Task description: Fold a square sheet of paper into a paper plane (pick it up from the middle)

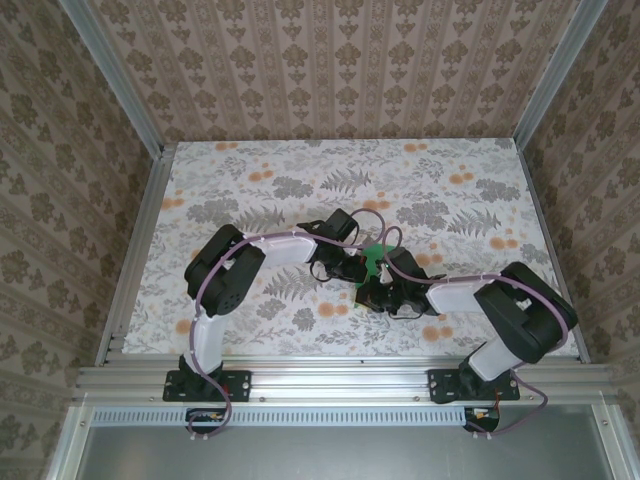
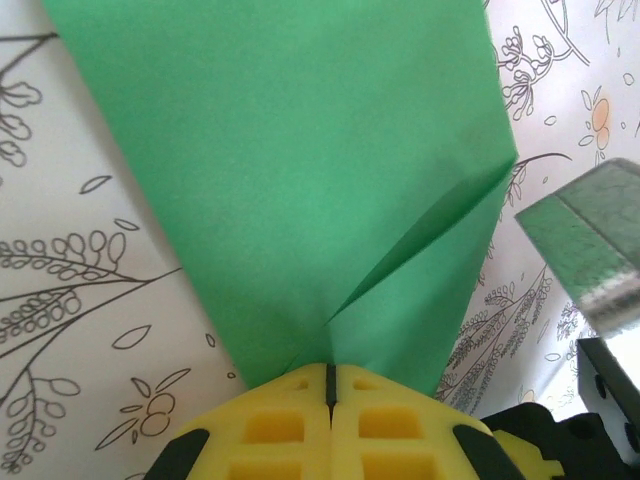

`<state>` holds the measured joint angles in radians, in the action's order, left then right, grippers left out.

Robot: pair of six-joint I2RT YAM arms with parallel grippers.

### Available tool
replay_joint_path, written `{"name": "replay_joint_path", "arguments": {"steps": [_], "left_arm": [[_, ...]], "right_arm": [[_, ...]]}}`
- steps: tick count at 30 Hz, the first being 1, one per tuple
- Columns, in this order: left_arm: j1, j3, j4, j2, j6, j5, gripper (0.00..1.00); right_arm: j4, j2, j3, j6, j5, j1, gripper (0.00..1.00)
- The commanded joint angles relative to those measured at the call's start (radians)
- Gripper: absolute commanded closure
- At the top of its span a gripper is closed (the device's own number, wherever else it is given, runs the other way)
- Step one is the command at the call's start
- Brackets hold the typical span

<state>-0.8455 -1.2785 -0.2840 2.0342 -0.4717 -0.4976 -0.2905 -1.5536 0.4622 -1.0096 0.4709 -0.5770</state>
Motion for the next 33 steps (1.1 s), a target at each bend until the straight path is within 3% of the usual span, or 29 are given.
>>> {"name": "replay_joint_path", "arguments": {"steps": [1, 9, 16, 20, 23, 26, 30, 33], "left_arm": [[-0.004, 0.012, -0.03, 0.022, -0.012, 0.018, 0.96], [-0.001, 0.009, -0.036, 0.02, -0.011, 0.021, 0.96], [0.0, 0.0, -0.039, 0.027, -0.013, 0.019, 0.96], [0.0, 0.008, -0.044, 0.021, -0.01, 0.022, 0.96], [-0.001, 0.014, -0.047, 0.015, -0.009, 0.025, 0.97], [0.0, 0.018, -0.046, 0.009, -0.007, 0.028, 0.97], [0.0, 0.017, -0.047, 0.006, -0.007, 0.027, 0.97], [0.0, 0.015, -0.048, 0.008, -0.006, 0.026, 0.97]], "right_arm": [[0.026, -0.047, -0.021, -0.015, -0.07, -0.006, 0.9], [0.143, 0.093, 0.028, 0.004, -0.083, -0.034, 0.9], [0.103, -0.029, 0.035, -0.008, -0.064, -0.062, 0.9], [0.185, 0.005, 0.049, 0.016, -0.101, -0.058, 0.9], [0.269, 0.091, 0.066, 0.053, -0.132, -0.02, 0.91], [0.246, 0.155, 0.044, 0.062, -0.105, 0.076, 0.92], [0.209, 0.146, 0.057, 0.094, -0.064, 0.17, 0.92], [0.158, 0.076, 0.081, 0.086, -0.011, 0.18, 0.91]]}}
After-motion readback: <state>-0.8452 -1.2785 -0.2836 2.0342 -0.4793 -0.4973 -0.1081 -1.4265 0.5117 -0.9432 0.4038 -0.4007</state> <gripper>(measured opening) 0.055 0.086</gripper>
